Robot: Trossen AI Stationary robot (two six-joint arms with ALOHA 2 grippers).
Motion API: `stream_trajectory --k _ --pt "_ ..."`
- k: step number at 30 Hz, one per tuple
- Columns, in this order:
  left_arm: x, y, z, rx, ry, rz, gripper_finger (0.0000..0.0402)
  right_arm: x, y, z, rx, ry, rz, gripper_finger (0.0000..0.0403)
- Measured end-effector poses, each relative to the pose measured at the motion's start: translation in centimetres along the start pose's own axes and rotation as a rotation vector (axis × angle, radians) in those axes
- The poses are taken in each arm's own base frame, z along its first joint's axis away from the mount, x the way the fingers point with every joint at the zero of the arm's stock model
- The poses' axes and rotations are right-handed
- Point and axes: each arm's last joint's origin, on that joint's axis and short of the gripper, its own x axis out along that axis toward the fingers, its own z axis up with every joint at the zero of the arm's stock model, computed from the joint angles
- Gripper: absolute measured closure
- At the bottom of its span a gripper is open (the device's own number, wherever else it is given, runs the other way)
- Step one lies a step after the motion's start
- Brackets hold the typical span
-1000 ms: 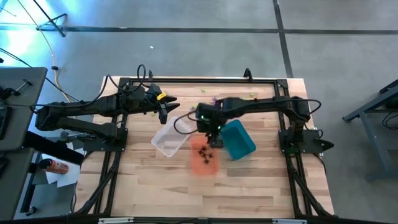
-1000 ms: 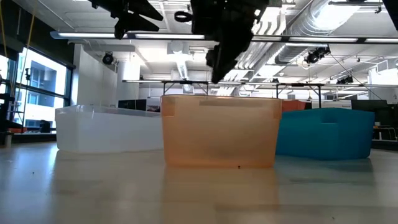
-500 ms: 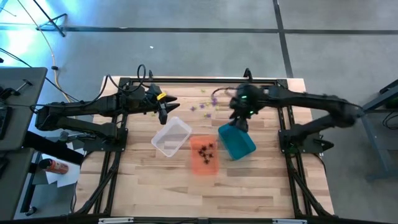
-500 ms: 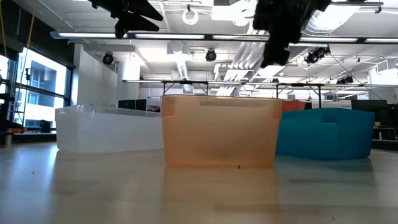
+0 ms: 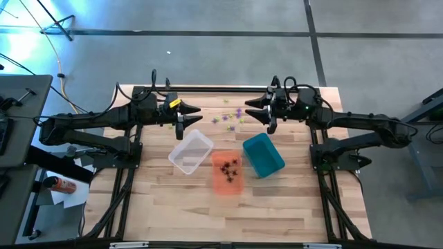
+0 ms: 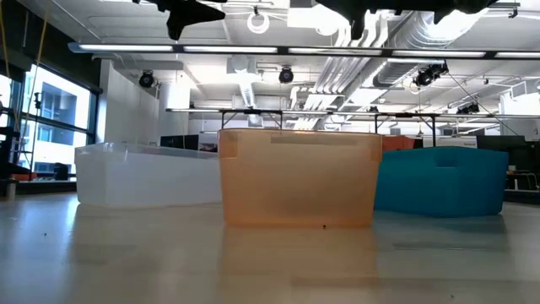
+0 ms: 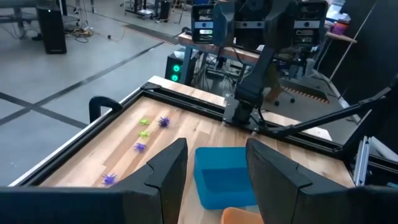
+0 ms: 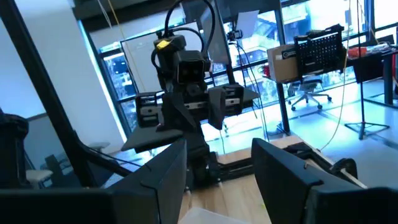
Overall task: Sort Halloween decoration
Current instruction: Put the black spider toy into the orange bin
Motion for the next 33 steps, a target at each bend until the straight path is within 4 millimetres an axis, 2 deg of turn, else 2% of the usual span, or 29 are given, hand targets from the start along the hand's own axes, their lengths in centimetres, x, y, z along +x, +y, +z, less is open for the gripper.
stream_trajectory --k 8,13,17,19,22,24,28,33 --pt "0.0 0.0 0.0 0.0 0.004 0.005 0.025 -0.1 -0.4 -0.5 0.015 0.047 -0.057 0.0226" --pt "0.0 0.0 0.0 -0.009 0.003 0.01 0.025 -1.2 -2.6 -2.9 0.187 0.246 -0.474 0.0226" --pt "0.0 0.1 0.0 -0.009 -0.005 0.046 0.025 -2.4 -5.2 -4.1 0.423 0.561 -0.884 0.0226" --pt "0.0 0.2 0.0 -0.009 -0.007 0.059 0.025 -3.1 -6.7 -4.9 0.416 0.734 -1.09 0.0226" --pt "0.0 0.2 0.0 -0.008 -0.008 0.063 0.025 -3.7 -9.5 -5.7 0.393 0.84 -1.328 0.0227" --pt "0.0 0.2 0.0 -0.008 -0.008 0.063 0.025 -4.0 -11.7 -6.7 0.449 0.871 -1.415 0.0227" --pt "0.0 0.2 0.0 -0.009 -0.006 0.063 0.025 -5.3 -15.3 -9.4 0.644 0.977 -1.456 0.0227" --pt "0.0 0.3 -0.3 -0.022 0.022 0.069 0.025 -6.8 -18.1 -11.7 0.776 1.053 -1.513 0.0227"
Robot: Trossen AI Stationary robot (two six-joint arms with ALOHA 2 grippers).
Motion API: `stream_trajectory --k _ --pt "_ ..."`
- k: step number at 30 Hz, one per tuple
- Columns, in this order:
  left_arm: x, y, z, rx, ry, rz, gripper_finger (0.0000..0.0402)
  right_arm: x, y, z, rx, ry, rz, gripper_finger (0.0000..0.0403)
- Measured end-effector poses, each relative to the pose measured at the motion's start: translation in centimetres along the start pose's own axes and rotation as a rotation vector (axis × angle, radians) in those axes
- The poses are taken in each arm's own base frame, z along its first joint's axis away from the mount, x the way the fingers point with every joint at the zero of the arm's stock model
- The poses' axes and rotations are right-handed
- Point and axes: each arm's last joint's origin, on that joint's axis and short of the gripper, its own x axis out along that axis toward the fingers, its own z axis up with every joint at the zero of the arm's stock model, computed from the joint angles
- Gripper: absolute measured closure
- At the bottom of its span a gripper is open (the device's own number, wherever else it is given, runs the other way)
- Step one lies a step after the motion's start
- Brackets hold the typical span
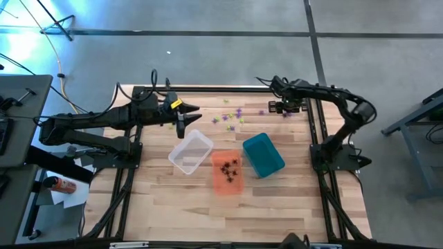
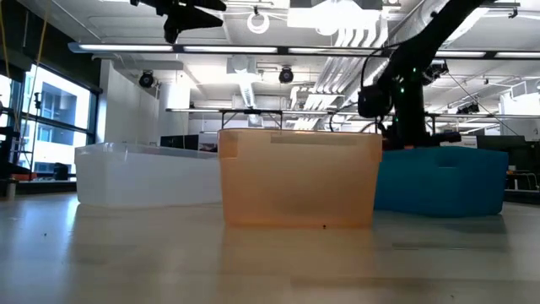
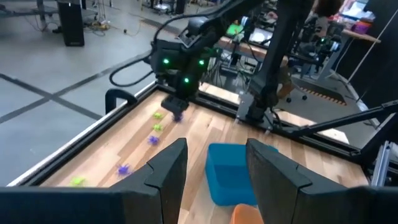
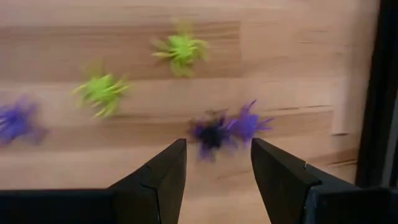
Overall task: Sort Halloween decoration
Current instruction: Put the black spider toy into the orange bin
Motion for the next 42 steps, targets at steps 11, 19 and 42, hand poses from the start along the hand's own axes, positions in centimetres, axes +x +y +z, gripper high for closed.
stream_trajectory --k 11,19,42 --pt "0.0 0.1 -0.3 0.003 0.034 0.008 0.025 0.8 0.1 1.5 0.117 -0.069 0.04 0.0248" --pt "0.0 0.1 -0.5 0.03 0.055 0.011 0.025 2.2 -0.3 1.7 0.129 -0.02 -0.005 0.0293" --pt "0.0 0.1 -0.6 0.023 0.064 0.014 0.025 2.6 -0.2 1.8 0.122 -0.01 -0.004 0.0301"
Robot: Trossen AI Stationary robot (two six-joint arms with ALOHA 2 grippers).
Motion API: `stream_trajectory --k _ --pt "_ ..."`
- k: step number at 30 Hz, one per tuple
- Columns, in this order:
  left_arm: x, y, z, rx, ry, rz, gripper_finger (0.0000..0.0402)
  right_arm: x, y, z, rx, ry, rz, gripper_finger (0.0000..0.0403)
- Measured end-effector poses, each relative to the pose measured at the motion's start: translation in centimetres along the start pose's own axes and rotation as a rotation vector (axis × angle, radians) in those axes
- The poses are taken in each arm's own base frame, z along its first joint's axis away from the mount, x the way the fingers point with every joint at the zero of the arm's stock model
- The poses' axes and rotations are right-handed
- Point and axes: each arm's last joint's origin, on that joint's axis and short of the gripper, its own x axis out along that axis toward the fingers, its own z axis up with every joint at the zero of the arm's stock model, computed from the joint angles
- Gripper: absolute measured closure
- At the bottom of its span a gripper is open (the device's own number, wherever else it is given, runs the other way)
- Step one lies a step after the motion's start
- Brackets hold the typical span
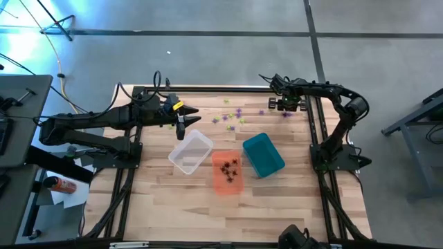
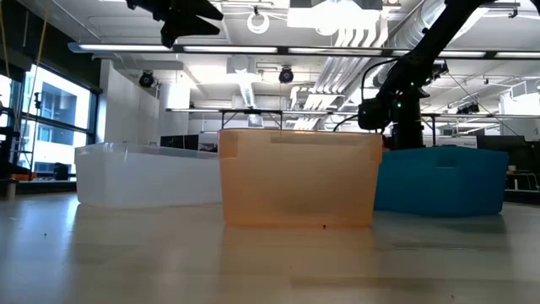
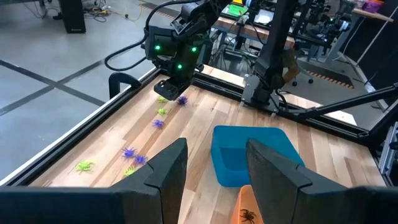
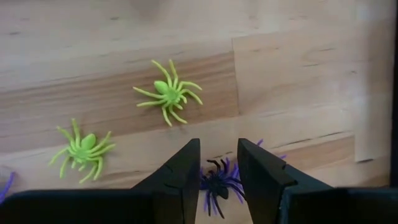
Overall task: Sort Halloween decoration
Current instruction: Put the black spider toy into the orange bin
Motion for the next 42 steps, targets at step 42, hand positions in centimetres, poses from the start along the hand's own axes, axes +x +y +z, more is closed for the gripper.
stream_trajectory --k 42 --pt "-0.01 0.14 -0.63 -0.011 0.065 0.015 0.025 0.54 0.27 -0.17 -0.086 0.043 0.021 0.0401"
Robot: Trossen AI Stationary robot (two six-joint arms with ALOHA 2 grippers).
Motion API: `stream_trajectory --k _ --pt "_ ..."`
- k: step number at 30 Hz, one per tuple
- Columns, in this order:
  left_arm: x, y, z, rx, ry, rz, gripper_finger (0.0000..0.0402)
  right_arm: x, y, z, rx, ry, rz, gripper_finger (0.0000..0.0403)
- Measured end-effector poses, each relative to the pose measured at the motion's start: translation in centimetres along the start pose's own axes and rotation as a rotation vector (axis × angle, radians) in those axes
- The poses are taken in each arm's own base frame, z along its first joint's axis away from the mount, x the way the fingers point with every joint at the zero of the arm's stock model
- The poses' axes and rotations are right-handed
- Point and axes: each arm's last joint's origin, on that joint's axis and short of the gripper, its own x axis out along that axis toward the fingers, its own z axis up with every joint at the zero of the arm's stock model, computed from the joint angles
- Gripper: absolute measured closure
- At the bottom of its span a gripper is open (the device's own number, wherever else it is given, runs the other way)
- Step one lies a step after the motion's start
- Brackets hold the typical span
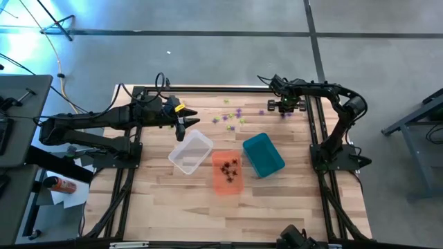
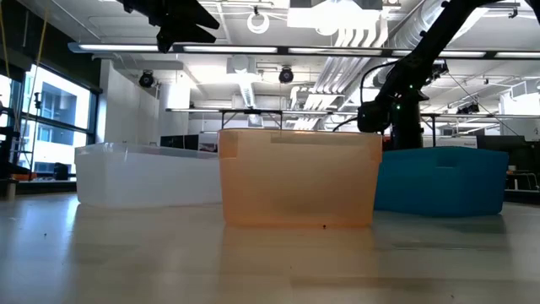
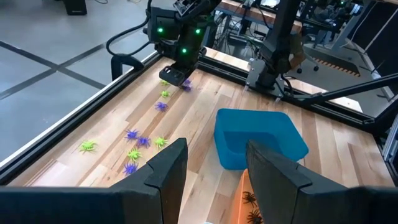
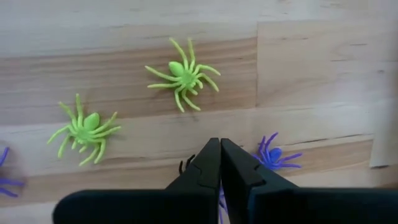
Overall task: Sort Halloween decoration
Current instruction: Put the black spider toy into the orange bin
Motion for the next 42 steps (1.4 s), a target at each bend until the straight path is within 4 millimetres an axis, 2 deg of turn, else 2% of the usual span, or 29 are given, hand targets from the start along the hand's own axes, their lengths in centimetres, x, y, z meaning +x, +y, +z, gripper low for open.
stream_trajectory --k 4,8,14,18,22,28,32,37,42 --pt "0.0 0.0 0.0 0.0 0.0 0.0 0.025 -0.7 0.0 0.1 -0.031 -0.01 0.019 0.0402" --pt "0.0 0.0 0.0 0.001 0.0 0.0 0.025 -2.7 -0.1 0.4 -0.043 -0.081 0.061 0.0402" --pt "0.0 0.0 0.0 0.001 0.0 0.0 0.025 -7.1 -0.7 0.8 -0.057 -0.234 0.172 0.0403" --pt "0.0 0.0 0.0 0.001 0.0 0.0 0.025 -10.7 -0.6 0.1 -0.13 -0.365 0.335 0.0403" --pt "0.0 0.0 0.0 0.0 0.002 0.0 0.025 -14.0 -0.6 -1.9 -0.253 -0.439 0.487 0.0403" --pt "0.0 0.0 0.0 -0.027 0.002 0.0 0.025 -18.3 0.5 -6.1 -0.536 -0.539 0.765 0.0403" --pt "0.0 0.0 0.0 -0.039 0.002 0.0 0.025 -20.8 2.0 -8.8 -0.672 -0.657 0.944 0.0403" --pt "0.0 0.0 0.0 -0.161 0.001 -0.006 0.025 -22.9 4.5 -11.6 -0.819 -0.792 1.161 0.0403" --pt "-0.1 -0.5 0.1 -0.169 0.019 -0.137 0.025 -25.1 6.5 -14.1 -0.981 -0.922 1.469 0.0403"
